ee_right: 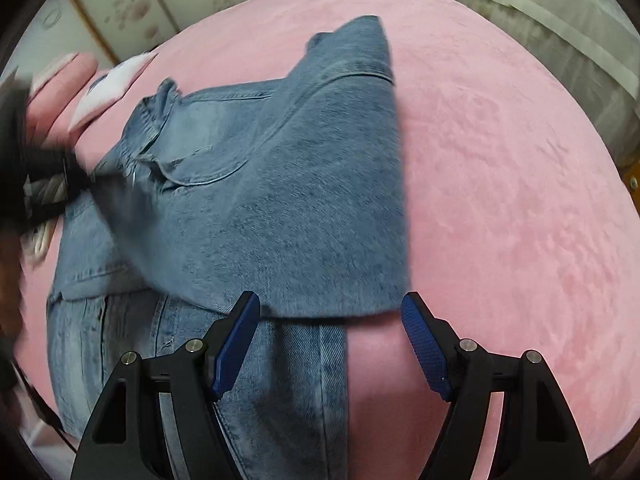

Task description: Fold large clothes

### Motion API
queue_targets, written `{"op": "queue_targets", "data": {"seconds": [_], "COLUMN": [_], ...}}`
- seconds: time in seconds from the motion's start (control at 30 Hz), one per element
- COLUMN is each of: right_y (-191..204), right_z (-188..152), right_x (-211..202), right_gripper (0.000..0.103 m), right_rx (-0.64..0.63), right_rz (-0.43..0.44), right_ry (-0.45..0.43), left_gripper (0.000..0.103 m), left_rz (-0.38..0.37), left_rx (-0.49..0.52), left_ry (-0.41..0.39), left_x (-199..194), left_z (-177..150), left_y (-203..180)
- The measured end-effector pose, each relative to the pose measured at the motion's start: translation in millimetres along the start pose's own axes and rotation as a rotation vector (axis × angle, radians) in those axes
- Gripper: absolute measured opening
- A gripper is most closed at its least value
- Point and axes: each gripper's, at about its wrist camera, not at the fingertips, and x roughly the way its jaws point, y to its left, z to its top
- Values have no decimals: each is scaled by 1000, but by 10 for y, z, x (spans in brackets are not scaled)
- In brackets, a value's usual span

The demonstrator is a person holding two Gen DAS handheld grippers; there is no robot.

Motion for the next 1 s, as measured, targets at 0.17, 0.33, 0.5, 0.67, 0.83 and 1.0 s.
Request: {"op": "queue_targets", "data": {"seconds": [0.17,0.33,0.5,0.67,0.83,1.0], "right_y": [42,141,188,127,127,3], "right_z": [127,179,204,245,318,295], "right_x": [-6,86,213,235,248,205], "right_gripper": [74,75,75,75,75,75], "right_rx": [14,-20,-51,-36,-45,-33], "right_rz": [58,56,38,49,59,48], "right_ry": [-66,-110,-85,-77,-70,-54], "left_gripper": [0,0,0,28,55,55], "left_rz": [-90,-93,-50,-11,17,98], "left_rx": [57,58,-17,-115,-203,-219], "left_ry": [-294,-450,-137,74,227,317], "left_x": [-698,-1347,-873,-135,466,959], "left_z": [749,1137,1152,845,424,184], "left_y": [-405,-195,294,566,742,868]}}
